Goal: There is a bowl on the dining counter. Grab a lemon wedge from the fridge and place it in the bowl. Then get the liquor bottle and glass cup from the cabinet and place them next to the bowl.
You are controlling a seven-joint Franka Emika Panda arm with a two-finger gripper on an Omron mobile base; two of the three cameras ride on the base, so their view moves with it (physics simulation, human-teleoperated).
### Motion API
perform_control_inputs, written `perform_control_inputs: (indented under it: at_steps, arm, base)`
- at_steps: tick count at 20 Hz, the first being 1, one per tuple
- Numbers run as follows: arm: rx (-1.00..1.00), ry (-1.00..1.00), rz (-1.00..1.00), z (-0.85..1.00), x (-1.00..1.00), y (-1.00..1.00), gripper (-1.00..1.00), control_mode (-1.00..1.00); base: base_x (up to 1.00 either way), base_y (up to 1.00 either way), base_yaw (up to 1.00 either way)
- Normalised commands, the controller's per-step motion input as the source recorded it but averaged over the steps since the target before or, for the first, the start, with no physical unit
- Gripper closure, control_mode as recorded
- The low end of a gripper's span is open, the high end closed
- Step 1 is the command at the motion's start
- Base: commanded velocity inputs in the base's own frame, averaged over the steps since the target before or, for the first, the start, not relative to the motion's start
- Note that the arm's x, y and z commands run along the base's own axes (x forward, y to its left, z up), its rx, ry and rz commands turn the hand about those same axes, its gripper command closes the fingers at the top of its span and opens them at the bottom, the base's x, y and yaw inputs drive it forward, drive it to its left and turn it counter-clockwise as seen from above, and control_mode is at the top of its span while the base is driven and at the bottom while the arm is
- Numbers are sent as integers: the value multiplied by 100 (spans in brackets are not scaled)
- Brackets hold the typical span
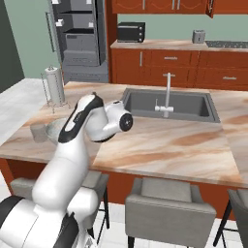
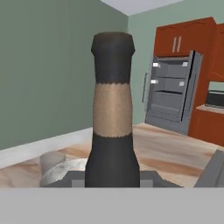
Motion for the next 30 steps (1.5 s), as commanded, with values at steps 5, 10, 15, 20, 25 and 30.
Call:
perform_control_inputs:
  at_steps: [5,10,15,20,25,30]
  arm:
    - [-1,-8,0,-39,47,43,100,-100]
    - [-3,4,0,-51,69,16,100,-100]
    - [-2,8,4,-46,54,4,100,-100]
    - [0,2,4,-26,36,7,100,-100]
    - [0,0,5,-10,29,6,100,-100]
    - [0,0,5,-17,28,1,100,-100]
  base:
    - [0,0,0]
    - [0,0,0]
    - [0,0,0]
    - [0,0,0]
    - [0,0,0]
    - [0,0,0]
